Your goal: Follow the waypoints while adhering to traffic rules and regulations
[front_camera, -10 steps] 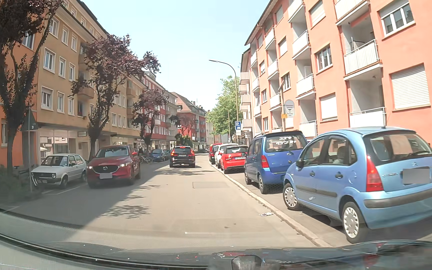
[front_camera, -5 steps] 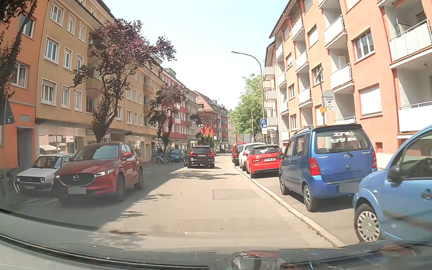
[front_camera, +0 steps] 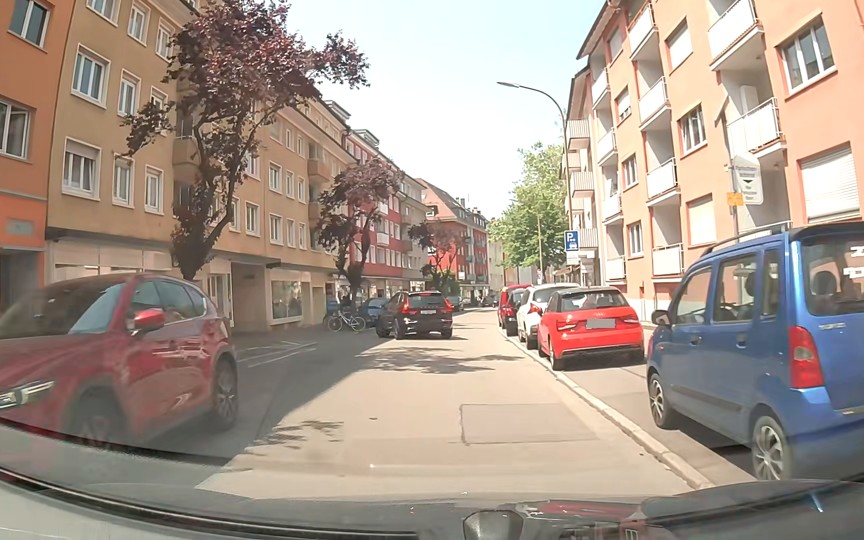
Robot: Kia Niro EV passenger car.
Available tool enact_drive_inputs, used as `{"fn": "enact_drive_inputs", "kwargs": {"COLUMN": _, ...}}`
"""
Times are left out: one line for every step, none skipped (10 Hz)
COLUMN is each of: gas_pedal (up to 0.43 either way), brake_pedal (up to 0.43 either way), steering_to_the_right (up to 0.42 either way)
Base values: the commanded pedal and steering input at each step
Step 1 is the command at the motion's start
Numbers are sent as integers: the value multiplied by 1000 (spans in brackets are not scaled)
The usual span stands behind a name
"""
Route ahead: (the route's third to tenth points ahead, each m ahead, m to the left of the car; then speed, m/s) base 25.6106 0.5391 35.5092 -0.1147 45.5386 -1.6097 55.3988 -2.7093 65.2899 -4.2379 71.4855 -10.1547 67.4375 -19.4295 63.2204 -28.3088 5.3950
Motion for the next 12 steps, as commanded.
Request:
{"fn": "enact_drive_inputs", "kwargs": {"gas_pedal": 67, "brake_pedal": 0, "steering_to_the_right": -49}}
{"fn": "enact_drive_inputs", "kwargs": {"gas_pedal": 67, "brake_pedal": 0, "steering_to_the_right": -42}}
{"fn": "enact_drive_inputs", "kwargs": {"gas_pedal": 67, "brake_pedal": 0, "steering_to_the_right": -36}}
{"fn": "enact_drive_inputs", "kwargs": {"gas_pedal": 67, "brake_pedal": 0, "steering_to_the_right": -26}}
{"fn": "enact_drive_inputs", "kwargs": {"gas_pedal": 67, "brake_pedal": 0, "steering_to_the_right": -19}}
{"fn": "enact_drive_inputs", "kwargs": {"gas_pedal": 67, "brake_pedal": 0, "steering_to_the_right": -10}}
{"fn": "enact_drive_inputs", "kwargs": {"gas_pedal": 67, "brake_pedal": 0, "steering_to_the_right": -3}}
{"fn": "enact_drive_inputs", "kwargs": {"gas_pedal": 67, "brake_pedal": 0, "steering_to_the_right": 0}}
{"fn": "enact_drive_inputs", "kwargs": {"gas_pedal": 59, "brake_pedal": 0, "steering_to_the_right": 1}}
{"fn": "enact_drive_inputs", "kwargs": {"gas_pedal": 59, "brake_pedal": 0, "steering_to_the_right": 2}}
{"fn": "enact_drive_inputs", "kwargs": {"gas_pedal": 59, "brake_pedal": 0, "steering_to_the_right": 4}}
{"fn": "enact_drive_inputs", "kwargs": {"gas_pedal": 59, "brake_pedal": 0, "steering_to_the_right": 8}}
